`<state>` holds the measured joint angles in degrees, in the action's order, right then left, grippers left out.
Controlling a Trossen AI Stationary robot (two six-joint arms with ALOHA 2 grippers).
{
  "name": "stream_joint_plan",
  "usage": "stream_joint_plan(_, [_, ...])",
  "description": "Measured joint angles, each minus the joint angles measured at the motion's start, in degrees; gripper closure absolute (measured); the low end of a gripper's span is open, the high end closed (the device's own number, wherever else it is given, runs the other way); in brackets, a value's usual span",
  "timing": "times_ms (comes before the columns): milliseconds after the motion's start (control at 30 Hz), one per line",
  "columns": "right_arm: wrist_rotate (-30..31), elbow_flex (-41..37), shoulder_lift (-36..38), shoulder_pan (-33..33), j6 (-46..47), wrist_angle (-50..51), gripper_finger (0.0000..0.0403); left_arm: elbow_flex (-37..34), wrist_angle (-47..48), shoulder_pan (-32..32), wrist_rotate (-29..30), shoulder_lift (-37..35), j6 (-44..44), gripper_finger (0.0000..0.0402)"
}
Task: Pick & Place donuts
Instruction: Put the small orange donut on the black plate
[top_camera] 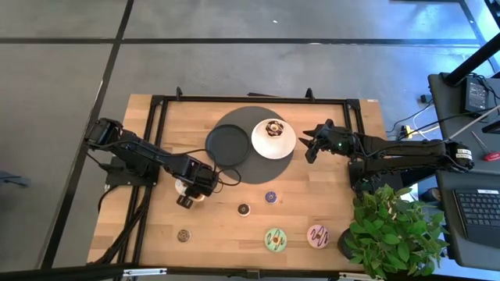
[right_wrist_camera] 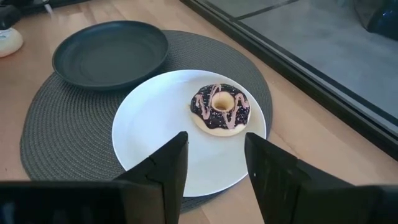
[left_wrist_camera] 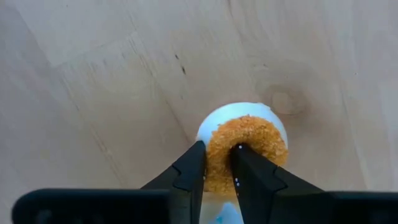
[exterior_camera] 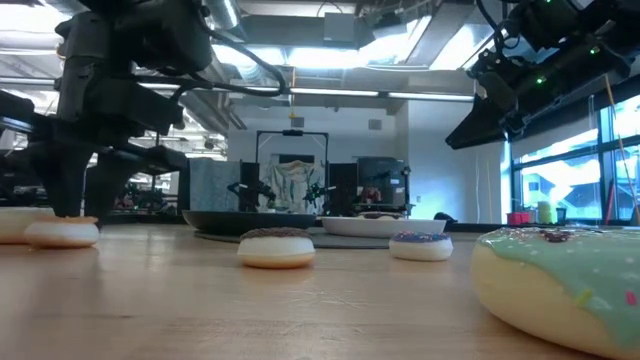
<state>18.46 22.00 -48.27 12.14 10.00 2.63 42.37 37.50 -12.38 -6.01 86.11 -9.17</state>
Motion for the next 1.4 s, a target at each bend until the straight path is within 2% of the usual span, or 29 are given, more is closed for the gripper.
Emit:
stream_joint_plan(233, [0.0,0.0,0.0,0.0,-0.1,0.0,0.0242,1.8,0.4,0.3,0.3,0.1,-0.1,0.0371])
stream_joint_plan(500, [0.0,0.0,0.0,0.0,-0.1,-0.3,0.0242,12.4,9.8,6.3,3.2,0.1,1.4,0.0389])
stream_joint_plan(567, [0.0,0.0,0.0,0.0,-0.1,-0.3,0.0242,14.6,9.4,9.1,6.5,0.1,2.6,0.0388])
stream_joint_plan(733, [0.0,0.0,0.0,0.0,-0.2,-0.3,0.0242,16.8,4.6,17.5,22.3,0.1,7.0,0.0387])
stream_joint_plan(800, [0.0,0.0,0.0,0.0,-0.4,-0.3,0.0242,16.8,3.6,21.0,25.6,0.1,8.5,0.0387])
stream_joint_plan(933, [0.0,0.0,0.0,0.0,-2.7,-0.3,0.0242,16.8,-1.5,27.7,25.3,1.8,9.7,0.0387])
stream_joint_plan(1067, [0.0,0.0,0.0,0.0,-2.8,-0.3,0.0242,16.8,-6.2,32.5,18.4,3.8,11.4,0.0387])
stream_joint_plan(1167, [0.0,0.0,-0.2,0.0,-3.0,-0.2,0.0242,16.8,-5.8,34.1,15.3,6.2,11.8,0.0387])
stream_joint_plan(1400, [0.0,0.0,-0.9,0.0,-3.1,0.0,0.0242,16.8,-6.5,34.6,15.1,12.0,12.9,0.0387])
